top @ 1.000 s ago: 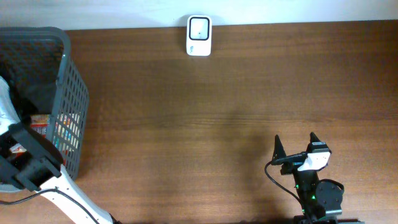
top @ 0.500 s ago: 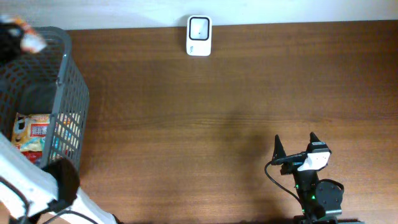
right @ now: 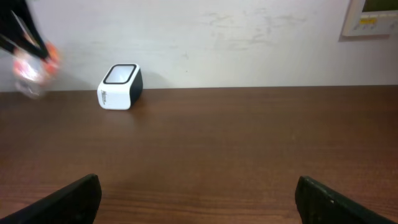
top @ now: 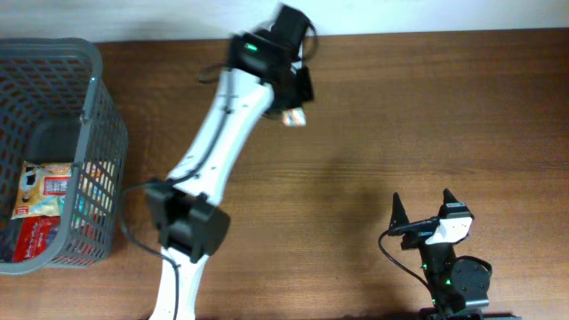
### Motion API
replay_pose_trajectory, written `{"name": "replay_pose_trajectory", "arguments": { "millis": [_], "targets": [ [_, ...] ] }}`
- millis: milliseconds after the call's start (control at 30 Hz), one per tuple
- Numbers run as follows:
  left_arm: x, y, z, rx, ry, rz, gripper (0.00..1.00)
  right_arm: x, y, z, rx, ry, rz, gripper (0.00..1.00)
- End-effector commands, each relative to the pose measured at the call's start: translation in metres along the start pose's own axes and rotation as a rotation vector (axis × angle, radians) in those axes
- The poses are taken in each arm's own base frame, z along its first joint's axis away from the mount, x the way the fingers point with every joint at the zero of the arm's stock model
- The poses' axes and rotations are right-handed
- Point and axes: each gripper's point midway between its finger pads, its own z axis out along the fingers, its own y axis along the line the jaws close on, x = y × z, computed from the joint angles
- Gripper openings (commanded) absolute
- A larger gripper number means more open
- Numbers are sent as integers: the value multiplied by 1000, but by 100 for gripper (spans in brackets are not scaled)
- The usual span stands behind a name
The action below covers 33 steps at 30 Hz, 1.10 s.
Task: Scan the item barcode
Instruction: 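Carry the orange tissue pack out and drop it on the table centre, then reach the left gripper into the basket and grasp the green tissue pack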
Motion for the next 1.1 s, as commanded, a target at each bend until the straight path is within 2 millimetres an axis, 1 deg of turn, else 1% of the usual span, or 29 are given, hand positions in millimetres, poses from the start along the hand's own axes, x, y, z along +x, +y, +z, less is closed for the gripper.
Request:
{"name": "replay_pose_trajectory", "arguments": {
  "millis": [0,33,67,100,133,167,200,233,267,300,333,367,400,433,467,500,533,567,600,633,667,733,767,800,867,933,967,1000,1067],
  "targets": [
    [27,-25,67,-42,23,48,0,3,-1,0,3,5,11,99],
    [35,-28,84,-65,26,68,10,3,-1,0,3,5,11,99],
    [43,-29,98,-82,45,81,25,3,-1,0,3,5,11,99],
    [50,-29,105,-90,60,90,29,3,-1,0,3,5,11,99],
    [53,-30,109,-94,68,116,41,3,-1,0,3,5,11,99],
    [52,-30,109,-90,67,164,57,3,-1,0,3,4,11,99],
    [44,-32,101,-76,52,209,76,3,-1,0,3,4,11,99],
    [30,-31,82,-68,28,194,77,3,-1,0,3,4,11,99],
    [14,-31,57,-53,-6,175,77,3,-1,0,3,5,11,99],
    [-6,-27,20,-32,-56,155,76,3,-1,0,3,4,11,99],
    [-22,-22,-9,-17,-102,175,75,3,-1,0,3,5,11,99],
    [-45,-10,-54,2,-178,201,75,3,-1,0,3,5,11,99],
    [-60,4,-95,13,-247,187,75,3,-1,0,3,5,11,98],
    [-73,27,-137,15,-313,140,75,3,-1,0,3,5,11,99],
    [-82,58,-184,6,-384,80,75,3,-1,0,3,5,11,99],
    [-86,88,-215,-15,-435,26,75,3,-1,0,3,5,11,99],
    [-88,125,-250,-46,-490,-46,74,3,-1,0,3,5,11,99],
    [-86,170,-285,-95,-548,-132,70,3,-1,0,3,4,11,99],
    [-86,198,-309,-131,-600,-172,62,3,-1,0,3,4,11,99],
    [-84,227,-331,-169,-647,-221,62,3,-1,0,3,5,11,99],
    [-76,267,-361,-226,-709,-308,64,3,-1,0,3,4,11,99],
    [-63,324,-391,-345,-750,-355,64,3,-1,0,3,5,11,99],
    [-58,346,-397,-396,-741,-358,64,3,-1,0,3,5,11,99],
    [-51,371,-394,-444,-699,-379,65,3,-1,0,3,5,11,99],
    [-41,407,-368,-476,-572,-455,66,3,-1,0,3,5,11,99],
    [-24,436,-328,-494,-399,-526,66,3,-1,0,3,5,11,99],
    [-16,445,-309,-491,-323,-549,67,3,-1,0,3,5,11,99],
    [-3,454,-283,-483,-216,-579,71,3,-1,0,3,4,11,99],
    [26,463,-234,-461,-15,-617,73,3,-1,0,3,5,11,99]
  ]
}}
